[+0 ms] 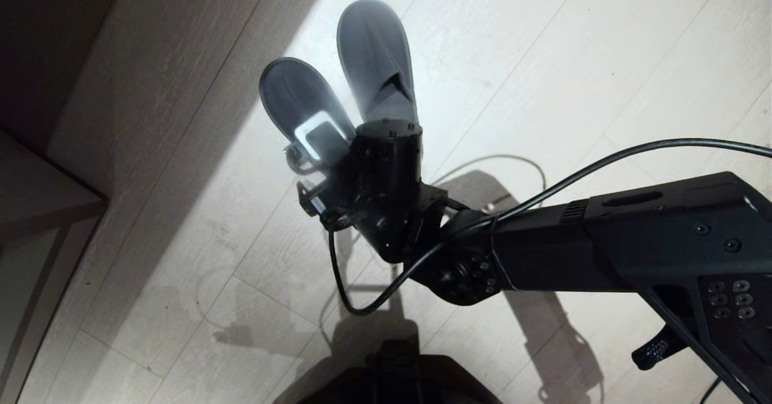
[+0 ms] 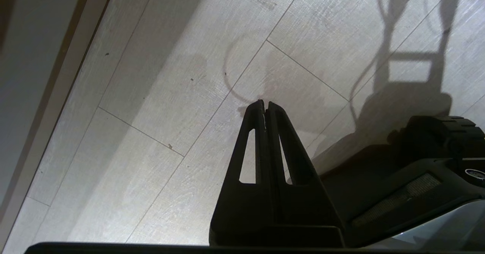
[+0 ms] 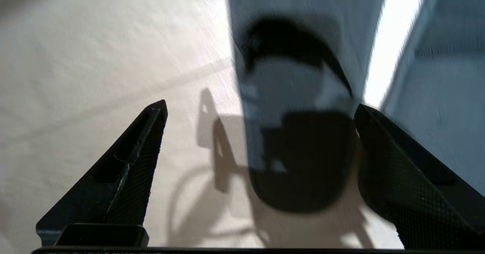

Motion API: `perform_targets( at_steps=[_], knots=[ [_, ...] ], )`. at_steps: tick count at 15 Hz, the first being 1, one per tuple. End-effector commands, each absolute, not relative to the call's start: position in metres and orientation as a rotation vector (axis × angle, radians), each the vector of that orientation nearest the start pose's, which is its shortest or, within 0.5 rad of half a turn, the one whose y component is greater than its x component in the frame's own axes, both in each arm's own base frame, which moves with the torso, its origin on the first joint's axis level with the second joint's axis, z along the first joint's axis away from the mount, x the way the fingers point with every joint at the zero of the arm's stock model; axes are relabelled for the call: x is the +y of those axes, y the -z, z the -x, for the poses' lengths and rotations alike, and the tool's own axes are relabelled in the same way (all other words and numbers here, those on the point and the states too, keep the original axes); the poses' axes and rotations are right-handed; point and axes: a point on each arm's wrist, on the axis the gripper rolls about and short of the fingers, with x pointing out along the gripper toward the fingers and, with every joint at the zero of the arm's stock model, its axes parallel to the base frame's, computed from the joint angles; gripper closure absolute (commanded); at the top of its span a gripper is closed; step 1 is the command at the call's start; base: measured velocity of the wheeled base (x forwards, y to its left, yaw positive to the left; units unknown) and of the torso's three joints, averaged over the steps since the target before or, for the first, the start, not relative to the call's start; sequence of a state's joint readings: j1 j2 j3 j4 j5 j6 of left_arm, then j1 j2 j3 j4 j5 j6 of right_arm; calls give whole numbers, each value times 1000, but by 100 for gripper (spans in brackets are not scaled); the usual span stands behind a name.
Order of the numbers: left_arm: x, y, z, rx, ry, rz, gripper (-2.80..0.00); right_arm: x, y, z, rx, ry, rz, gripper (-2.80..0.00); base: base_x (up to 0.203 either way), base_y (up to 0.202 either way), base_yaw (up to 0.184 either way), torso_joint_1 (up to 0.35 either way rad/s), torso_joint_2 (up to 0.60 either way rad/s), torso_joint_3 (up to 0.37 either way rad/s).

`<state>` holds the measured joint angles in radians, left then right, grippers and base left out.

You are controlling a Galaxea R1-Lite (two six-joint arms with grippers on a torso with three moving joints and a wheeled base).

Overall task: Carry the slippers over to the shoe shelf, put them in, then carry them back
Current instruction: Pick up the slippers on the floor

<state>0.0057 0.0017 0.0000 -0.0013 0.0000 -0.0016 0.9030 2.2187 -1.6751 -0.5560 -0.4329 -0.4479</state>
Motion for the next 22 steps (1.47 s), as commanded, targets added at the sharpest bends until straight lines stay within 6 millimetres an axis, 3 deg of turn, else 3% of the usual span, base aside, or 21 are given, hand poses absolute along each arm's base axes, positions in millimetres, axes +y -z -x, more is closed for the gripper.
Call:
perform_targets(
  at_steps=[1, 5, 10, 15, 22],
  knots=[
    [0, -76, 23, 0, -6, 2, 0, 368, -206, -294, -68, -355, 455, -280, 0, 0, 0, 0, 0, 0],
    [0, -76, 23, 2, -6, -8, 0, 379, -185, -291, 10, -105, 465, -280, 0, 0, 0, 0, 0, 0],
    [0, -76, 23, 2, -3, -37, 0, 373, -185, -308, -74, 39, 406, -280, 0, 0, 0, 0, 0, 0],
    [0, -76, 23, 2, -3, -35, 0, 363, -188, -339, -342, -128, 372, -280, 0, 0, 0, 0, 0, 0],
    [0, -76, 23, 2, -6, -23, 0, 354, -188, -355, -375, -169, 387, -280, 0, 0, 0, 0, 0, 0]
  ],
)
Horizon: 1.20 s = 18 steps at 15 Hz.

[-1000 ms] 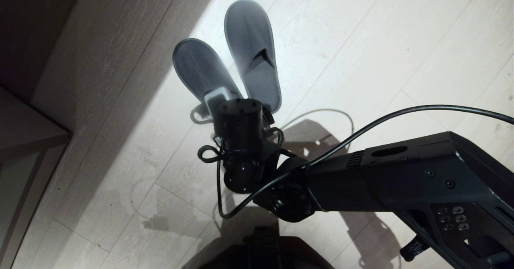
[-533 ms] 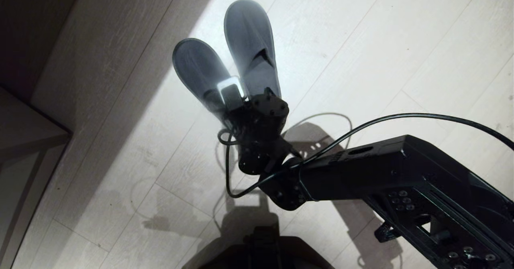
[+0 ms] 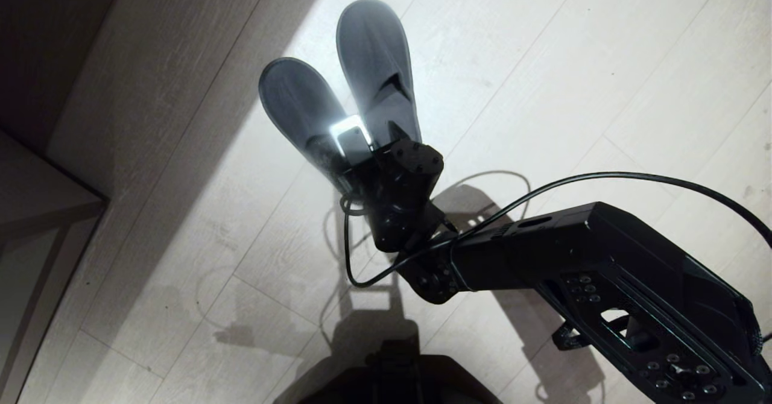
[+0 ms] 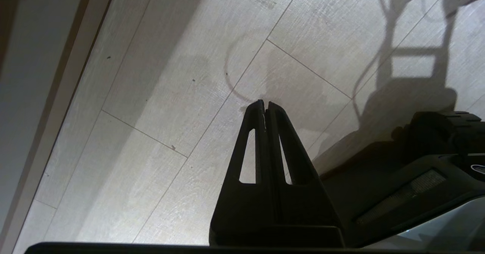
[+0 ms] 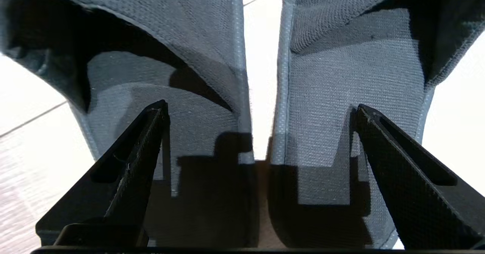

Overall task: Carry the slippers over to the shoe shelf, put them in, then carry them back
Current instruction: Pick up the slippers on the floor

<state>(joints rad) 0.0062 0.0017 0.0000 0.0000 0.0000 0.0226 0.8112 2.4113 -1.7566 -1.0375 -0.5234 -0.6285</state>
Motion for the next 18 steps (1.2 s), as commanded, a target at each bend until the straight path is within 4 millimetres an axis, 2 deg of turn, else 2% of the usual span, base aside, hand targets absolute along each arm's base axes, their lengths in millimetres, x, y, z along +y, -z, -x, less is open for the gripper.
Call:
perform_targets(
  at_steps=[1, 6, 11, 18],
  knots=[
    [0, -76, 23, 2, -6, -25, 0, 354, -190, -356, -383, -163, 382, -280, 0, 0, 0, 0, 0, 0],
    [0, -76, 23, 2, -7, -29, 0, 346, -193, -378, -480, -83, 391, -280, 0, 0, 0, 0, 0, 0],
    [0, -76, 23, 2, -5, -29, 0, 342, -206, -381, -545, -89, 371, -280, 0, 0, 0, 0, 0, 0],
    [0, -76, 23, 2, -5, -30, 0, 331, -206, -393, -611, -122, 395, -280, 0, 0, 0, 0, 0, 0]
  ],
)
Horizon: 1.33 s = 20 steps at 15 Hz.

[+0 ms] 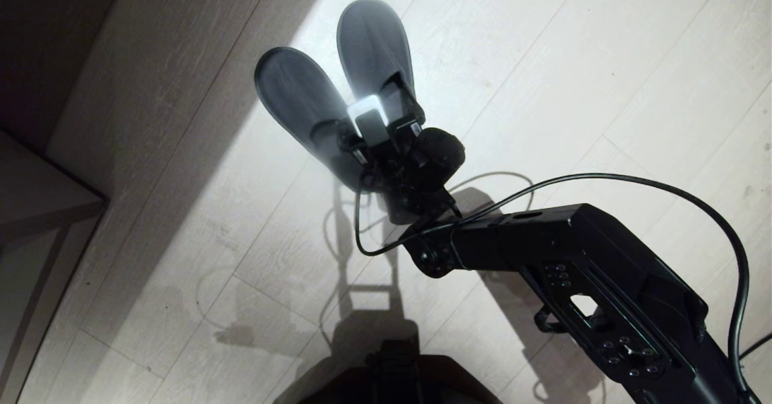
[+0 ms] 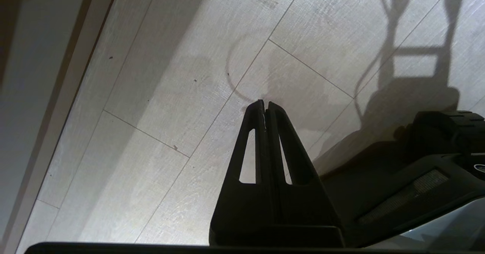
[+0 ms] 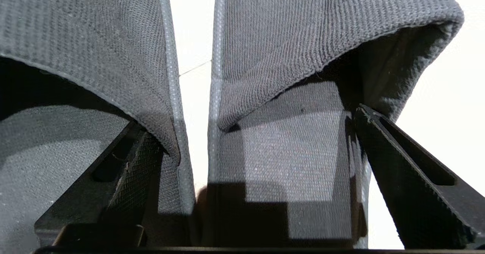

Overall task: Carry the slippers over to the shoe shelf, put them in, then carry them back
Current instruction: Pick up the slippers on the floor

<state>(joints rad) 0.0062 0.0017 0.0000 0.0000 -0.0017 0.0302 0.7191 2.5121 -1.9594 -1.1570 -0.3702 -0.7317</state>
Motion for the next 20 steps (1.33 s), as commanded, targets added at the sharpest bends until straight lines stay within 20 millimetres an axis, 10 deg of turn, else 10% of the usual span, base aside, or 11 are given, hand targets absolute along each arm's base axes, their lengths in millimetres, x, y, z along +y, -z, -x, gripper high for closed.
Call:
perform_targets(
  at_steps=[1, 13, 20],
  knots=[
    [0, -76, 23, 2, -5, -31, 0, 327, -207, -397, -635, -150, 410, -280, 0, 0, 0, 0, 0, 0],
    [0, -76, 23, 2, -6, -29, 0, 305, -193, -419, -723, -272, 433, -280, 0, 0, 0, 0, 0, 0],
    [0, -76, 23, 2, -5, -29, 0, 298, -188, -385, -551, -403, 415, -280, 0, 0, 0, 0, 0, 0]
  ],
)
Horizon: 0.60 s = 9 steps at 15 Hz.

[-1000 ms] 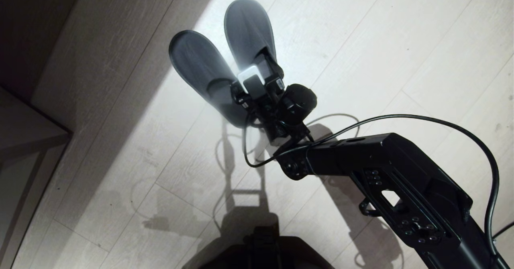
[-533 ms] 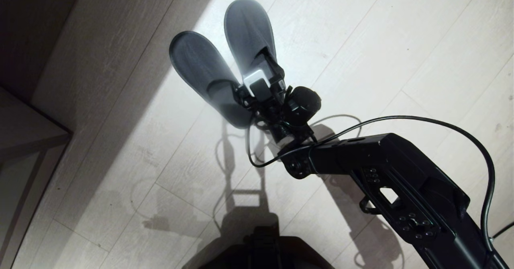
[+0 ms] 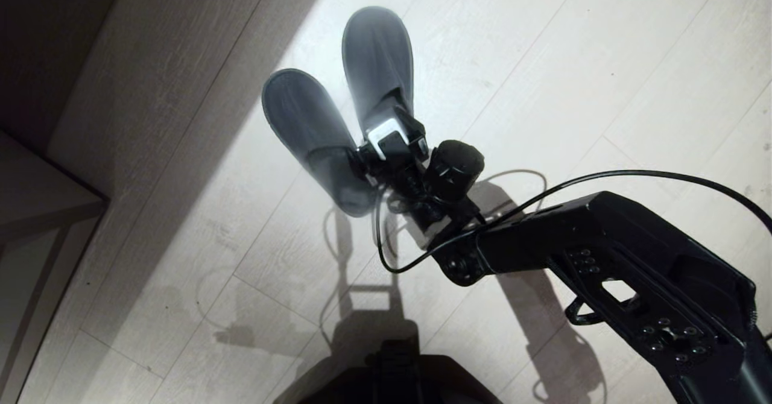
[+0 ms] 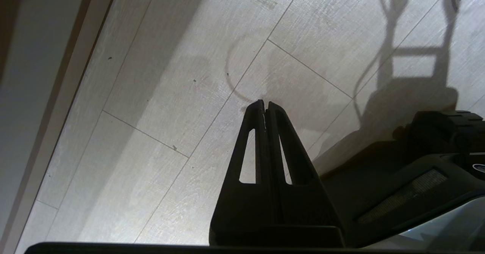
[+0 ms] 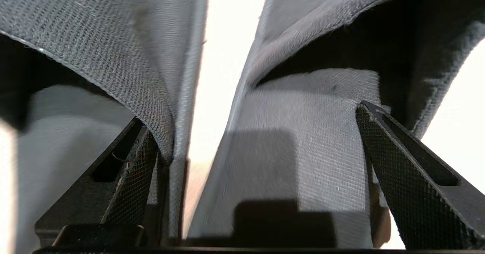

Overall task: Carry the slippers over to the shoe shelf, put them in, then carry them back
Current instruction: Pick up the slippers on the floor

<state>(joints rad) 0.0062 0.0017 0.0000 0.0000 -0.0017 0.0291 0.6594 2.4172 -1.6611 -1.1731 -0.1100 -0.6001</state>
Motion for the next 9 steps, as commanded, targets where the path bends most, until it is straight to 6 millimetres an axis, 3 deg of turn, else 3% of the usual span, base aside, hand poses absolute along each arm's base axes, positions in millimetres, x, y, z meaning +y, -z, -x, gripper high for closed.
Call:
perform_targets(
  at_steps=[1, 9],
  knots=[
    [0, -76, 23, 2, -6, -29, 0, 296, -187, -380, -526, -425, 418, -280, 0, 0, 0, 0, 0, 0],
    [0, -76, 23, 2, -5, -26, 0, 286, -193, -359, -370, -504, 412, -280, 0, 0, 0, 0, 0, 0]
  ],
)
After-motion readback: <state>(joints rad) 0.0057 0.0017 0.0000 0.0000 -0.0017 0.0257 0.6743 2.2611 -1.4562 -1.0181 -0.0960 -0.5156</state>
